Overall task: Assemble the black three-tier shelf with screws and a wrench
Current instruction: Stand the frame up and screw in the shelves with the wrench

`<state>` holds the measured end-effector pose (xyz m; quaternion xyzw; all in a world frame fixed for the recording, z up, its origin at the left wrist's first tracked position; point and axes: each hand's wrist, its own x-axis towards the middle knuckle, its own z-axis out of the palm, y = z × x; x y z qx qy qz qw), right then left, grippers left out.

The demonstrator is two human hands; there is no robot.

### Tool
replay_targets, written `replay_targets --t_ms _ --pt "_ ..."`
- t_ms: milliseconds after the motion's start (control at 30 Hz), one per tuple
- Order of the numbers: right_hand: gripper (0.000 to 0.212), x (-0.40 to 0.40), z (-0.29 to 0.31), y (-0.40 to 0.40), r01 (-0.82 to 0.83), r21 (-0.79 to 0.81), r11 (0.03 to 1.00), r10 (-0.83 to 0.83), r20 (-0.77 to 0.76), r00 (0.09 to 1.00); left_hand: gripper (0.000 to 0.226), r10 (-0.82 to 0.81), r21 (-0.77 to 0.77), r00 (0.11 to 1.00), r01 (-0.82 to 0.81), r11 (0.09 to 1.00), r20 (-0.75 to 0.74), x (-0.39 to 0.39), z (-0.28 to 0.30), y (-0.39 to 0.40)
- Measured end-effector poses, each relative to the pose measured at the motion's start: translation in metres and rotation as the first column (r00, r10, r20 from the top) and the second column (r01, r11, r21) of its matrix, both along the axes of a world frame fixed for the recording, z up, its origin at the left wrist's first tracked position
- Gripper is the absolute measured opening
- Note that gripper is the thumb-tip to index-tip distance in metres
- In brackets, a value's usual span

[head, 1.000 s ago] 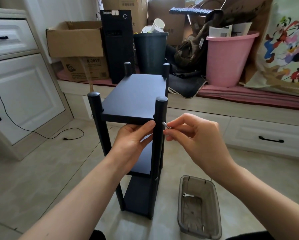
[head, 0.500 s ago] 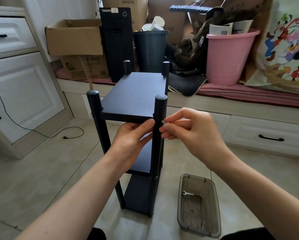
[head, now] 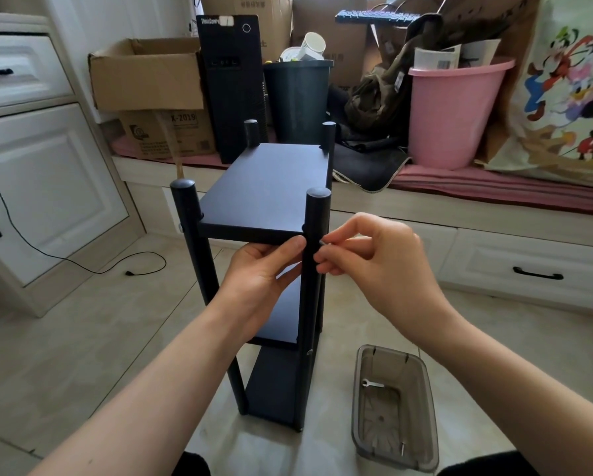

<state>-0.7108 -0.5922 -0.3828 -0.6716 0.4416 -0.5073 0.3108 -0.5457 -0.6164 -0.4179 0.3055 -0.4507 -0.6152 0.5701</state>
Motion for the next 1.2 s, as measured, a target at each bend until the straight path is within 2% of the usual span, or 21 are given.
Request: replay_targets --t_ms 67,167,267,300,333,400,433,467,633,867,1000,1067,1200 --pt "0.014 0.003 -0.002 0.002 0.062 -0.073 0.995 -0.07 -0.101 0.992 0.025 0.008 0.003 1.0 -0.008 1.0 0.004 0.0 0.0 -0.001" --pt "0.011 0.003 -0.003 0.005 0.085 -0.189 0.978 -0.118 -0.171 0.978 0.028 0.005 -0.003 1.0 -0.004 1.0 0.016 0.001 -0.001 -0.002" --pt "0.006 0.003 -0.005 0.007 0.024 -0.449 0.893 -0.25 -0.452 0.856 0.028 0.003 -0.001 1.0 -0.003 1.0 0.003 0.001 -0.001 -0.001" --pt "0.006 0.003 -0.007 0.007 0.02 -0.459 0.888 -0.258 -0.463 0.848 0.028 0.006 0.001 1.0 -0.006 1.0 0.002 0.001 -0.001 -0.001" --pt "0.006 0.003 -0.006 0.007 0.045 -0.391 0.919 -0.221 -0.418 0.881 0.028 0.007 0.003 1.0 -0.007 1.0 0.003 0.001 -0.001 -0.001" --pt "0.011 0.002 -0.002 0.004 0.079 -0.144 0.986 -0.106 -0.186 0.977 0.024 0.012 0.008 1.0 -0.012 1.0 0.005 0.0 -0.001 -0.001" --pt "0.014 0.002 -0.001 0.002 0.055 -0.037 0.998 -0.058 -0.085 0.995 0.023 0.013 0.009 1.0 -0.013 1.0 0.004 0.0 -0.001 -0.001" --pt "0.016 0.002 0.0 0.001 0.038 0.003 0.999 -0.038 -0.041 0.998 0.022 0.013 0.008 1.0 -0.013 1.0 0.005 0.0 0.0 -0.001" --pt "0.016 0.004 -0.004 0.001 0.042 -0.031 0.999 -0.043 -0.035 0.998 0.019 -0.013 -0.009 1.0 0.013 1.0 0.015 0.001 0.001 0.0" --pt "0.018 -0.003 0.003 -0.005 -0.003 0.04 0.999 0.004 -0.038 0.999 0.021 -0.021 -0.032 0.999 0.022 0.999 0.037 0.001 0.003 0.002" --pt "0.015 -0.006 0.007 -0.006 -0.181 0.272 0.945 0.112 0.251 0.962 0.025 -0.003 -0.005 1.0 0.003 1.0 0.016 0.0 0.002 0.001" --pt "0.015 -0.006 0.007 -0.008 -0.175 0.272 0.946 0.108 0.243 0.964 0.027 -0.002 -0.002 1.0 0.002 1.0 0.019 0.0 0.001 0.001" --pt "0.015 -0.001 0.005 -0.011 -0.104 0.207 0.973 0.078 0.134 0.988 0.029 -0.007 -0.008 1.0 0.008 1.0 0.03 0.001 0.0 0.001"
